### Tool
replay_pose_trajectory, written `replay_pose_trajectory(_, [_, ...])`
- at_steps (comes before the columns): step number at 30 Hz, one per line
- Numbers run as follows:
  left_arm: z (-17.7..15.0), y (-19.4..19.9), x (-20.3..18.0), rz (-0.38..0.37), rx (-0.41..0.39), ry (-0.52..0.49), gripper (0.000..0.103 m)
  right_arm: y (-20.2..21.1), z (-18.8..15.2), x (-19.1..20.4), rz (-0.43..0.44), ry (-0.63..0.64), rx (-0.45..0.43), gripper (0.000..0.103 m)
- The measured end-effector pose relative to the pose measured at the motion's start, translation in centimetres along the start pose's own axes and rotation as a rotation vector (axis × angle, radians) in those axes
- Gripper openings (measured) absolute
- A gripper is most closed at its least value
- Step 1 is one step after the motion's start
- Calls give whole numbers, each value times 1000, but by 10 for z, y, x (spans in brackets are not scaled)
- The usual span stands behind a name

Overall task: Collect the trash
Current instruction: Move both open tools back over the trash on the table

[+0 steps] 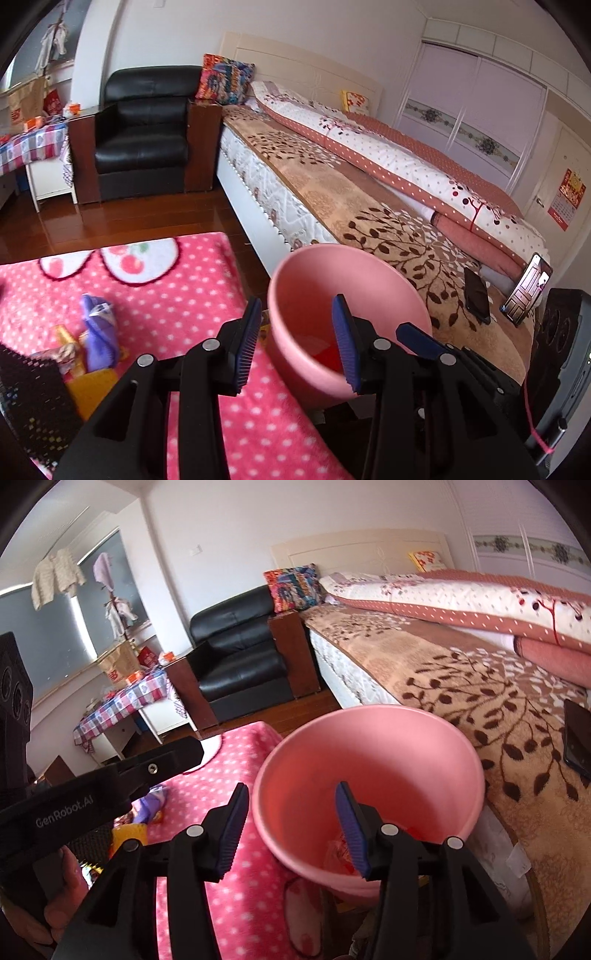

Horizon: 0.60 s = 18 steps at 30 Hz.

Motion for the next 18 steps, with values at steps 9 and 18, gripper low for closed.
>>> replay_pose_trajectory(9, [-6, 85, 29, 87, -114, -34, 40, 28, -18, 71, 93, 62, -1, 49])
replay_pose_trajectory(18, [-29, 155, 90, 231, -164, 27, 40, 48, -54, 128, 198, 91, 25, 49])
Point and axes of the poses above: each gripper's, at about its wrist camera, not at the fingertips, and y roughly against the way its jaws point, x to its left, z to its top, the point moved 8 cm from there along -y, roughly the way its jaws point, and after that the axes turned 7 degrees about -z, right-handed, at the moved point
